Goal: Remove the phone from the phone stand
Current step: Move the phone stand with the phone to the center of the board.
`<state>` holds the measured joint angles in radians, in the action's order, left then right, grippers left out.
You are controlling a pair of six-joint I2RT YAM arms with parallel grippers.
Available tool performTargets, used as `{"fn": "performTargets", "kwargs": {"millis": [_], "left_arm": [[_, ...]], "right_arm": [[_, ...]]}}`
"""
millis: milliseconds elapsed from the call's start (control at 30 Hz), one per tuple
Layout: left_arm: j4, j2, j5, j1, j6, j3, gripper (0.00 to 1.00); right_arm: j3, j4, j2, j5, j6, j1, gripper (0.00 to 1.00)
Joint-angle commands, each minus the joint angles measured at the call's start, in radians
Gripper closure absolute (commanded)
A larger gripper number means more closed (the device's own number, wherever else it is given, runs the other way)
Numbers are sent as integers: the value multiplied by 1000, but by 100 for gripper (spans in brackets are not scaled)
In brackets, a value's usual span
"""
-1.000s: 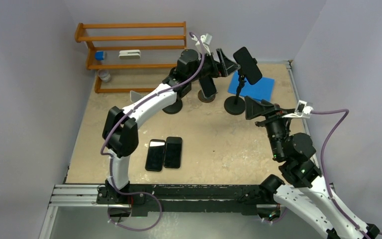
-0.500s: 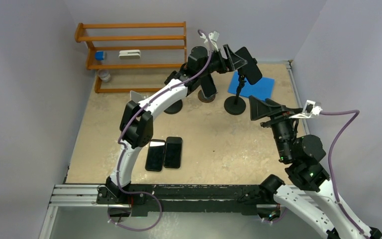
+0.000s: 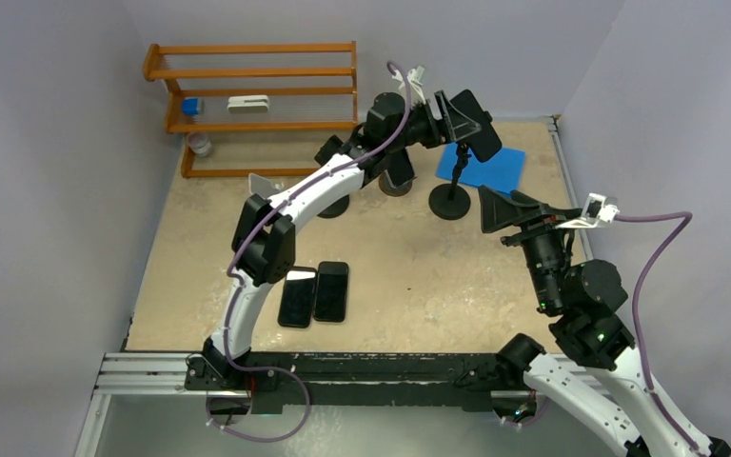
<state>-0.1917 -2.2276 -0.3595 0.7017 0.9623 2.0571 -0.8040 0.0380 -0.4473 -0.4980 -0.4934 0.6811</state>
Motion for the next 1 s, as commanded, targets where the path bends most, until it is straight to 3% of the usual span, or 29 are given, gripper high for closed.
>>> {"fn": "performTargets", "kwargs": {"millis": [0, 433, 567, 767, 967], "left_arm": [[-5, 32, 5, 9, 9, 5, 27], [-2, 20, -13, 9, 16, 12, 53], [1, 13, -16, 9, 24, 12, 54], [1, 5, -19, 9, 33, 22, 46], [0, -7, -34, 9, 38, 41, 70]], "right_arm": [[-37, 18, 11, 4, 9, 1, 9], [-37, 6, 17, 4, 7, 0, 9], [-34, 3, 22, 1, 7, 0, 9], [-37, -1, 24, -5, 11, 1, 9], [-37, -3, 26, -7, 11, 1, 9]]}}
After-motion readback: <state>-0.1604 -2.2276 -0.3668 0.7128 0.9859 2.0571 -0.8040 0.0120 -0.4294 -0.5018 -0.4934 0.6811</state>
